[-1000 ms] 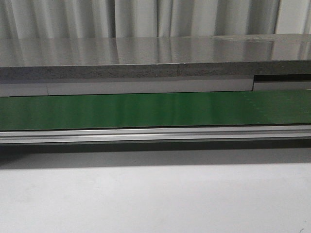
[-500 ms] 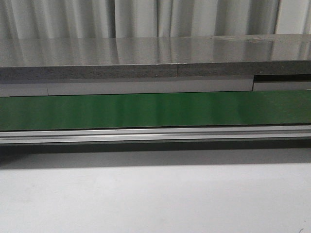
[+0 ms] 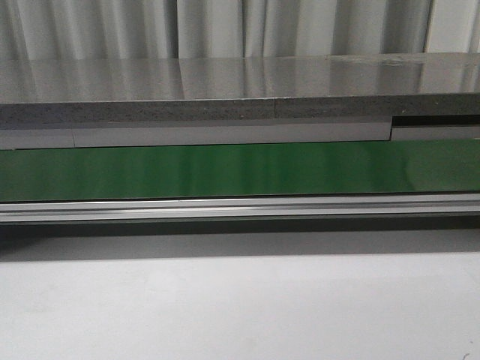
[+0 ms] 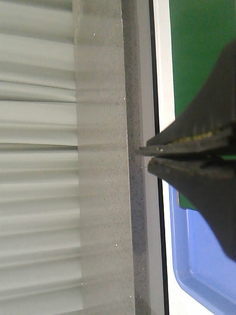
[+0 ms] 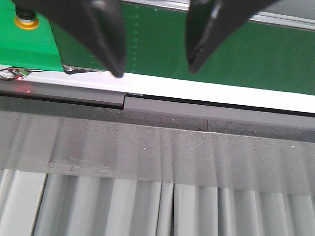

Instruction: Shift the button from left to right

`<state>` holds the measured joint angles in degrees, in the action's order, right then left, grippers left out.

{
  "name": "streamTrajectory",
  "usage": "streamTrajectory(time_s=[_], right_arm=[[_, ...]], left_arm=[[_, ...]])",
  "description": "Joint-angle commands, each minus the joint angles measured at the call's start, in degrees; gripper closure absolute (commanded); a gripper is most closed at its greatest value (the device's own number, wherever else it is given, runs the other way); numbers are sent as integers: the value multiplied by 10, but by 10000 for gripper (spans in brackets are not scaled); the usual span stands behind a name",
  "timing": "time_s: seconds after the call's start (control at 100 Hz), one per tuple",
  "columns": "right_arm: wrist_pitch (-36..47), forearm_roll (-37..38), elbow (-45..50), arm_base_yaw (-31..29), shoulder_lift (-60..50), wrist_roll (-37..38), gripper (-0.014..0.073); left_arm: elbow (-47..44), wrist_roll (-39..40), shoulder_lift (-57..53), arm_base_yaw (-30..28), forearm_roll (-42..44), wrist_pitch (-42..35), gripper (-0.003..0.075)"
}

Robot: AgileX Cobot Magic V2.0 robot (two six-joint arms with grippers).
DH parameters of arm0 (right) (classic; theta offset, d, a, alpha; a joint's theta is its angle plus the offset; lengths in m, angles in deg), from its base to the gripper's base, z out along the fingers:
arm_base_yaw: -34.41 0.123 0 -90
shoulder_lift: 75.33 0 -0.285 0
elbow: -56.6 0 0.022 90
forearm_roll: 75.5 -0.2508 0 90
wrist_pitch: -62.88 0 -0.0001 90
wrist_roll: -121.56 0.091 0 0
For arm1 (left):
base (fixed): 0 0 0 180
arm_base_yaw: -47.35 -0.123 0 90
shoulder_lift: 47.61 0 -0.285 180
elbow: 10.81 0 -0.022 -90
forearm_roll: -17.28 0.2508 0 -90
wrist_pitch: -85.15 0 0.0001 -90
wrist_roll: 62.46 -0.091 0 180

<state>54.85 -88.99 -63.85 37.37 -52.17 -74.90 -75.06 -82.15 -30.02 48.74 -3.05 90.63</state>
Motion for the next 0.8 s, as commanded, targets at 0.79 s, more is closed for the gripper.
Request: streamTrajectory(time_s=[0.79], right_arm=[[44,-3,-14,0,3,0,660]], left_arm=[[15,-1,5,4,-6,-43,741]])
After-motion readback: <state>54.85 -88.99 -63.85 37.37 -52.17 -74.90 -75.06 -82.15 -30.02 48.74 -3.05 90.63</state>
